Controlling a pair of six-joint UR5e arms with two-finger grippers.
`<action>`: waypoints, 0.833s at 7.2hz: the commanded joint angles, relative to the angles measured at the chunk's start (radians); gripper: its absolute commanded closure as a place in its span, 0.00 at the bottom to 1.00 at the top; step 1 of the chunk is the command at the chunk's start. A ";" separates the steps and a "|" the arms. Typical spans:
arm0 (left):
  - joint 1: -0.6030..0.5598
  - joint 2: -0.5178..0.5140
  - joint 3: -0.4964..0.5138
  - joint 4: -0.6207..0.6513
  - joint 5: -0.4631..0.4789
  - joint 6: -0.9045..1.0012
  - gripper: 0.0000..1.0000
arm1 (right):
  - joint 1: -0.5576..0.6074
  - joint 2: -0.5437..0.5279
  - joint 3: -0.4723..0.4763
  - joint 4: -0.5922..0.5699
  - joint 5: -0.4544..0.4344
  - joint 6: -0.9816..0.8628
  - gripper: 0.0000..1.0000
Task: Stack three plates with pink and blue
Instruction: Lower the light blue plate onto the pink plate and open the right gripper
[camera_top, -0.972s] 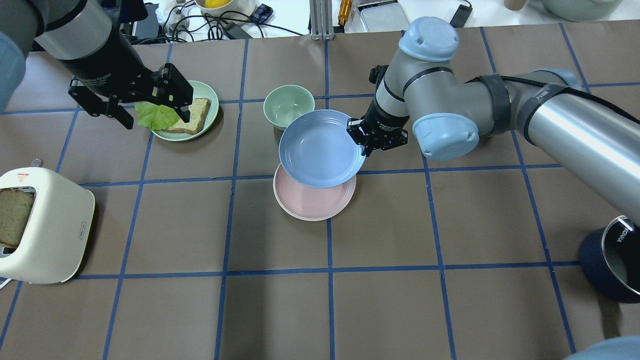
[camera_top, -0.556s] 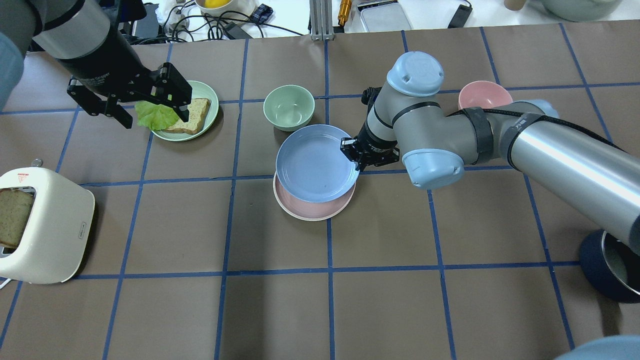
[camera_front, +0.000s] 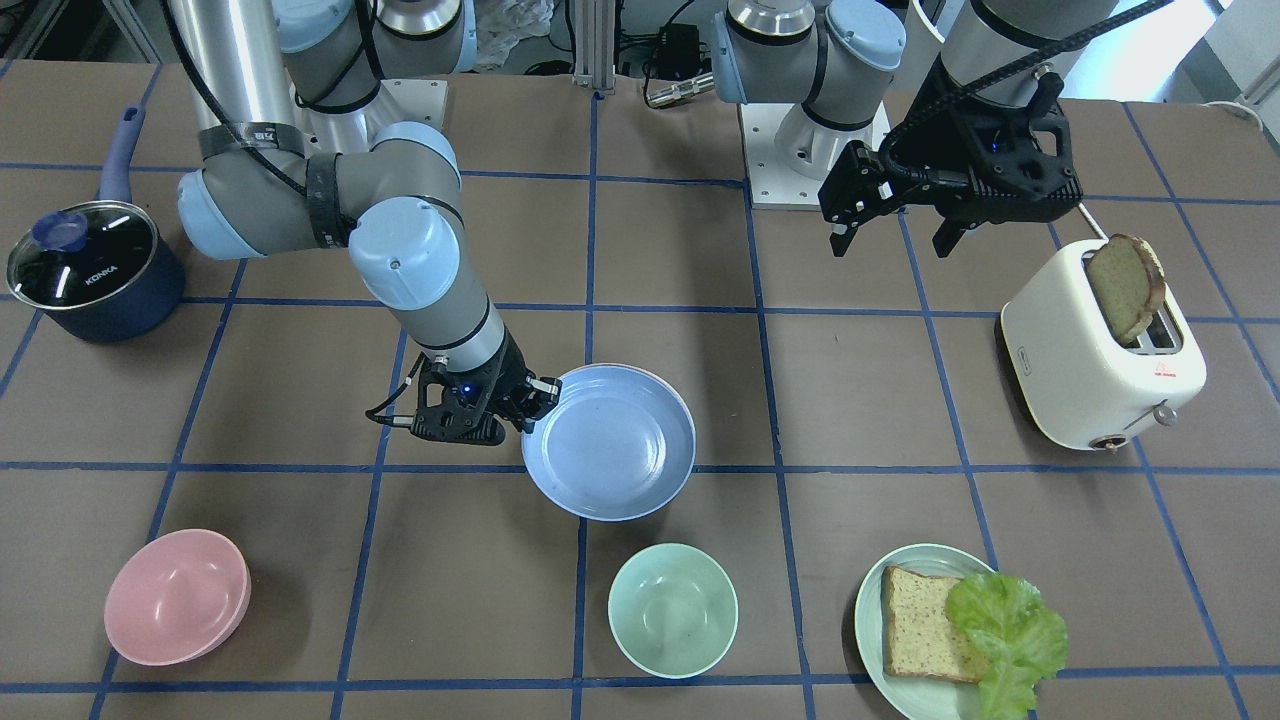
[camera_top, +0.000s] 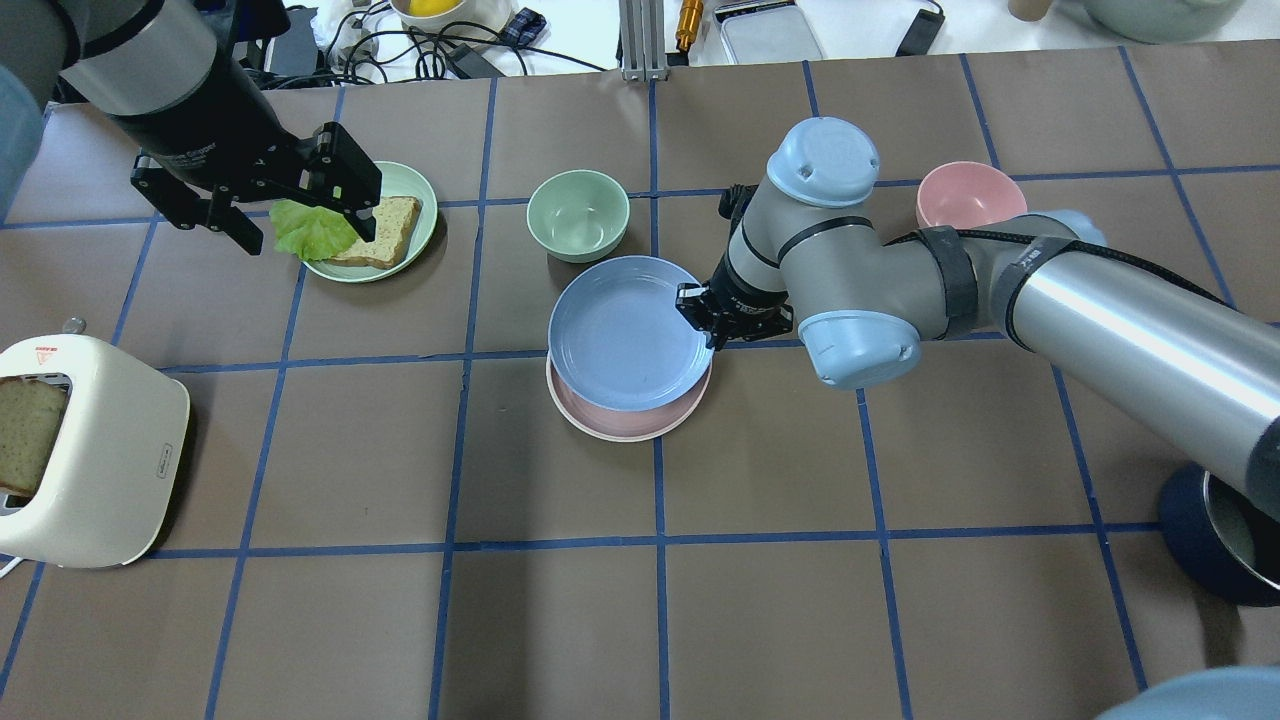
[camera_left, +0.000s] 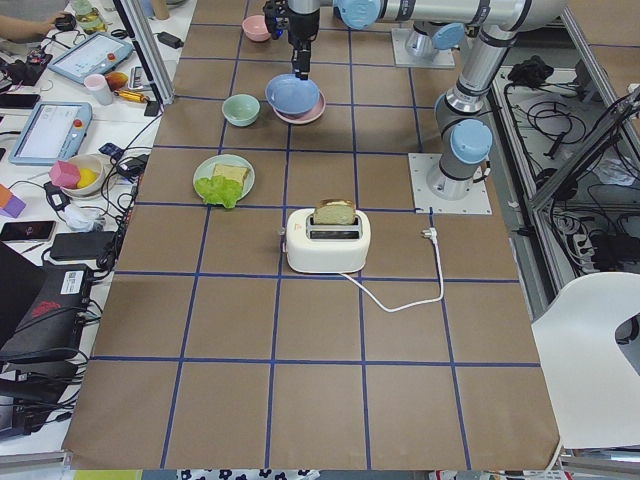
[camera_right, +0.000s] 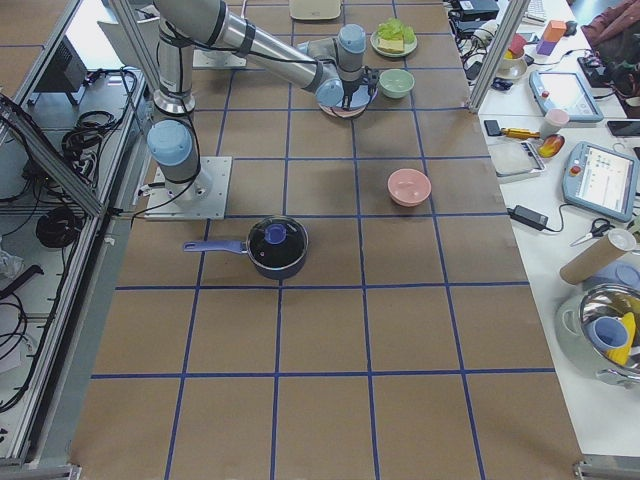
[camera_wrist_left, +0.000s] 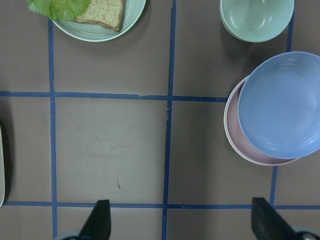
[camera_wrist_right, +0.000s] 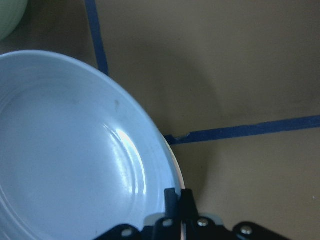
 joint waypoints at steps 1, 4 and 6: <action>-0.001 0.000 0.001 0.001 0.001 0.000 0.00 | 0.011 0.002 -0.001 -0.005 -0.002 0.003 0.96; 0.000 0.000 -0.001 -0.001 0.001 0.000 0.00 | 0.011 0.005 0.004 -0.004 -0.007 -0.002 0.95; 0.000 0.000 -0.001 -0.001 0.001 0.000 0.00 | 0.011 0.003 0.004 -0.002 -0.040 -0.007 0.92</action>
